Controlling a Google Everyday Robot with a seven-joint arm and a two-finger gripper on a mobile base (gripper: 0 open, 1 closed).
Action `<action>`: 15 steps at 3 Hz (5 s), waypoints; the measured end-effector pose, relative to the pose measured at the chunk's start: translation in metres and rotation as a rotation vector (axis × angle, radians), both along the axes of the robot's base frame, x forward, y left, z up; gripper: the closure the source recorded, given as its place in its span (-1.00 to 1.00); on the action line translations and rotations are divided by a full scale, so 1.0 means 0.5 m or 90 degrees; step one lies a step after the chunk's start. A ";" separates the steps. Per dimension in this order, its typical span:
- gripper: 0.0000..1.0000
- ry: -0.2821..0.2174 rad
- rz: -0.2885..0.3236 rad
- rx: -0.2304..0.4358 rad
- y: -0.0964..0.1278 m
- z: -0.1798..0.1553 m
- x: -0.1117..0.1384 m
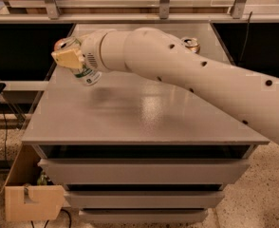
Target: Place 7up can upright
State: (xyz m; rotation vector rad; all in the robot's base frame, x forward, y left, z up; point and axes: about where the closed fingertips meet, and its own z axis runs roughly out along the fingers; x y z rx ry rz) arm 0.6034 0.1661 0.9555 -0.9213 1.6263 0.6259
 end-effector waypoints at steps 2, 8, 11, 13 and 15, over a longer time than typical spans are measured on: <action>1.00 -0.034 0.049 0.060 -0.019 0.020 0.023; 0.65 0.011 0.061 0.191 0.001 -0.044 0.010; -0.76 0.014 0.051 0.208 -0.032 -0.056 -0.002; -1.00 0.010 0.036 0.215 -0.064 -0.066 -0.009; -1.00 -0.001 0.009 0.207 -0.138 -0.057 -0.026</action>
Offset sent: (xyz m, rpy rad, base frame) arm 0.0160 -0.0151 0.0067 0.1428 -0.0593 0.1248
